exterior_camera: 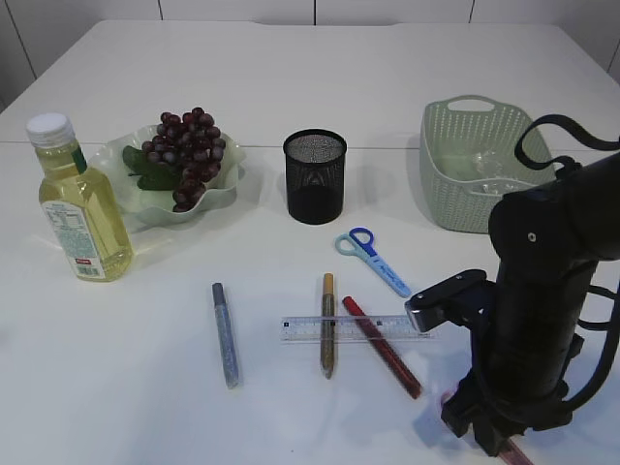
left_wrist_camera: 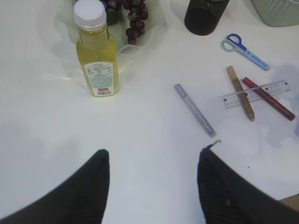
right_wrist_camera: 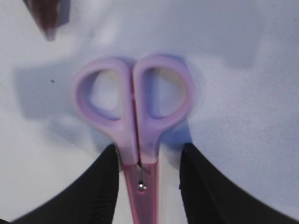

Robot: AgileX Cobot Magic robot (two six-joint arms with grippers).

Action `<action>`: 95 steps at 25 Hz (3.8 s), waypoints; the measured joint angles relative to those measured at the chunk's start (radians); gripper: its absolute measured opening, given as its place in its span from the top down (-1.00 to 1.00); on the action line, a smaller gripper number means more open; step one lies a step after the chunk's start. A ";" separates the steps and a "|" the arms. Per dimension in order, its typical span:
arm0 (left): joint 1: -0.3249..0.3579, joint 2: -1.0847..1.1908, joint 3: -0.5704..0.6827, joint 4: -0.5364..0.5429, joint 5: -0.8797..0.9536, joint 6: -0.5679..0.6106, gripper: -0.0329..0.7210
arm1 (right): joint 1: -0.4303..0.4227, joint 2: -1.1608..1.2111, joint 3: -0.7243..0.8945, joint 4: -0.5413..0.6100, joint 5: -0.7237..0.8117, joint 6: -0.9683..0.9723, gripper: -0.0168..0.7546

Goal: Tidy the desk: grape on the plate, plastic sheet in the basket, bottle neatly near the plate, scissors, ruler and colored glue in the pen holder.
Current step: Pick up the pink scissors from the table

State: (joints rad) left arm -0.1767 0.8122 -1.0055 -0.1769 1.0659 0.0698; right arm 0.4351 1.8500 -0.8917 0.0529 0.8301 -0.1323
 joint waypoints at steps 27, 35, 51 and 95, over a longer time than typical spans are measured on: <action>0.000 0.000 0.000 0.000 0.000 0.000 -0.24 | 0.000 0.000 0.000 0.002 -0.012 0.010 0.48; 0.000 0.000 0.000 0.000 0.000 0.000 -0.24 | 0.000 0.000 0.000 0.002 -0.012 0.015 0.48; 0.000 0.000 0.000 0.000 0.000 0.000 -0.24 | 0.000 0.000 0.000 0.004 -0.015 0.025 0.42; 0.000 0.000 0.000 0.011 0.000 0.000 -0.24 | 0.000 0.013 -0.033 0.003 0.041 0.030 0.34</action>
State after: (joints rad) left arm -0.1767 0.8122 -1.0055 -0.1660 1.0659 0.0698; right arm 0.4351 1.8625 -0.9246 0.0563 0.8710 -0.1027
